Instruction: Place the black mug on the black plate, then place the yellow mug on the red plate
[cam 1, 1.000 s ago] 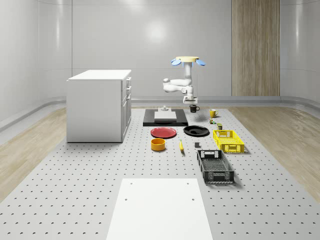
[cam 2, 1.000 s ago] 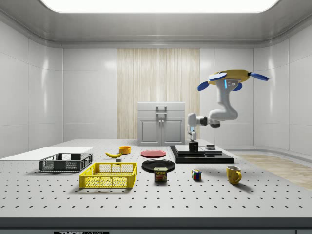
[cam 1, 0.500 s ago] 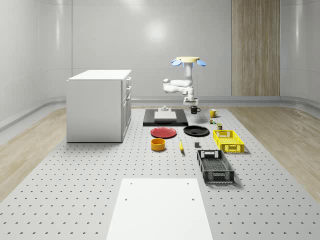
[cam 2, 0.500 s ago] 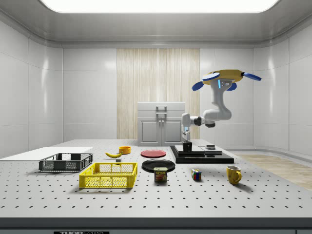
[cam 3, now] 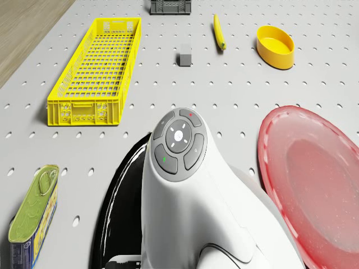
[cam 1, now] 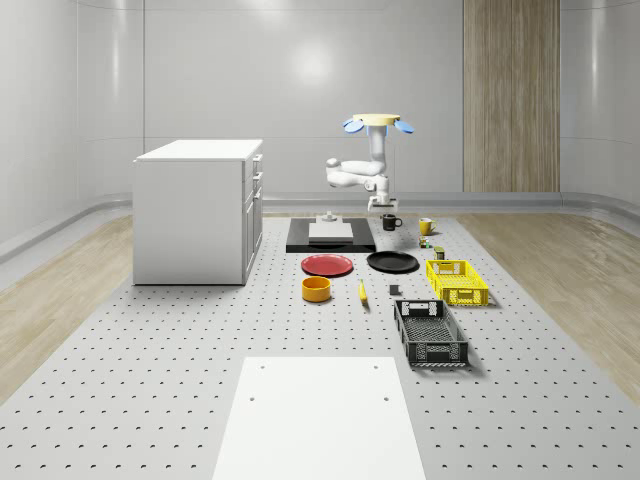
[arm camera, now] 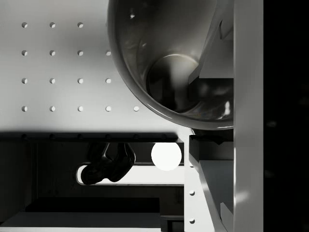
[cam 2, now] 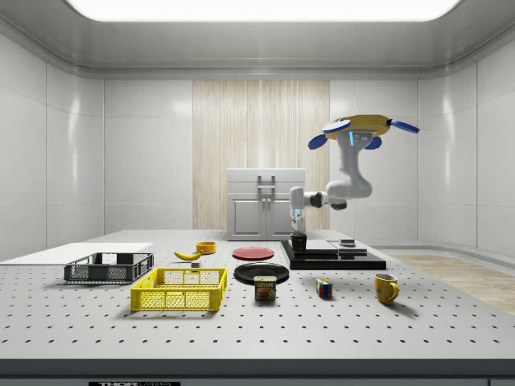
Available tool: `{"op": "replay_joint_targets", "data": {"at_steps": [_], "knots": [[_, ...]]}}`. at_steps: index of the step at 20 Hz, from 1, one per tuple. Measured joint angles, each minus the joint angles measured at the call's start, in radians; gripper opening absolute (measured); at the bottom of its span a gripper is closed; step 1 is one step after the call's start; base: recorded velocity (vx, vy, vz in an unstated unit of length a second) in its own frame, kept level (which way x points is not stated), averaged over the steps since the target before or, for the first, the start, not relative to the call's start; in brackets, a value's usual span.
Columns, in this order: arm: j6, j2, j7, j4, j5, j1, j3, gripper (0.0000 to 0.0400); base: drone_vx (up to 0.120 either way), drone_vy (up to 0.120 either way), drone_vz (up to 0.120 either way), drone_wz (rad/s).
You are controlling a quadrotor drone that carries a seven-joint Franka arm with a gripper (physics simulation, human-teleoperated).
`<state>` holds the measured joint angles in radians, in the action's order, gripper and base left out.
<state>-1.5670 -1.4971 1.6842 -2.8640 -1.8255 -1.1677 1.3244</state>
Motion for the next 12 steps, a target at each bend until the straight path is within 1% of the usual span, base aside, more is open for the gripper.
{"op": "replay_joint_targets", "data": {"at_steps": [12], "knots": [[-0.011, -0.012, 0.002, 0.001, 0.005, -0.003, 0.002, 0.01, 0.12, 0.0, 0.0, 0.0]]}}
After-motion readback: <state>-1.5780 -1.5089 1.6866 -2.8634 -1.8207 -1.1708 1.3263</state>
